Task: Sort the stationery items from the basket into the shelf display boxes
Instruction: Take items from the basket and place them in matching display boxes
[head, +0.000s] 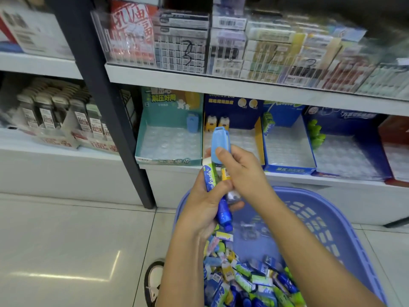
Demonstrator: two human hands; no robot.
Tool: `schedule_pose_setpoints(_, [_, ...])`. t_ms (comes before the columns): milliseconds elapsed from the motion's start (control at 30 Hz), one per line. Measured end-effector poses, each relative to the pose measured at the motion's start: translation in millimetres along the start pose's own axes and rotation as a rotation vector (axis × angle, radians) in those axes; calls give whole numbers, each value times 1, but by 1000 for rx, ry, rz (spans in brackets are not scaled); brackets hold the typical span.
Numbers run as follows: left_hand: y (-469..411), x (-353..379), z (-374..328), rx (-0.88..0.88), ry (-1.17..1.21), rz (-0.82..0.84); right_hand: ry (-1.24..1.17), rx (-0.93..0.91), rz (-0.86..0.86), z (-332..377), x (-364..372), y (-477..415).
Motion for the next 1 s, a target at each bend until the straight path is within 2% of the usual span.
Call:
schedule_pose_setpoints(167, [-6, -2, 4, -5, -58, -59, 42, 63, 56, 0, -10, -4])
schedule_pose_setpoints(367, [-12, 1, 6, 121, -177, -100, 13, 45, 61, -1, -4, -7])
schedule_pose_setpoints(500, [-12, -7, 3, 139, -136, -152, -212, 150, 196, 3, 3, -10])
schedule_pose_setpoints(600, [-12, -19, -4, 133, -104, -205, -431, 144, 176, 10, -1, -27])
schedule_pose_setpoints(633, [-12, -24, -6, 128, -90, -231, -371, 93, 136, 13, -4, -36])
schedule_pose_setpoints(667, [-12, -29, -8, 124, -80, -258, -195, 23, 91, 15, -7, -47])
schedule_pose_setpoints(733, [-11, -37, -10, 120, -67, -308, 306, -115, 46, 22, -9, -69])
schedule_pose_setpoints(800, [-10, -42, -10, 119, -62, -350, 649, -184, 84, 26, -4, -92])
schedule_pose_setpoints(900, [-9, -48, -10, 119, -95, -394, 909, -248, 230, 32, 15, -119])
schedule_pose_setpoints(1000, [-9, -55, -10, 113, -137, -407, 975, -282, 319, 33, 31, -138])
Point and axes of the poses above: each hand's wrist, its own y-axis away from the middle knuckle, its own x-axis out of the palm, z = x × y, the point moved 1 cm from there along -y, towards the middle knuckle, and after that the axes turned 13 degrees about -y, right-handed, at the moved point
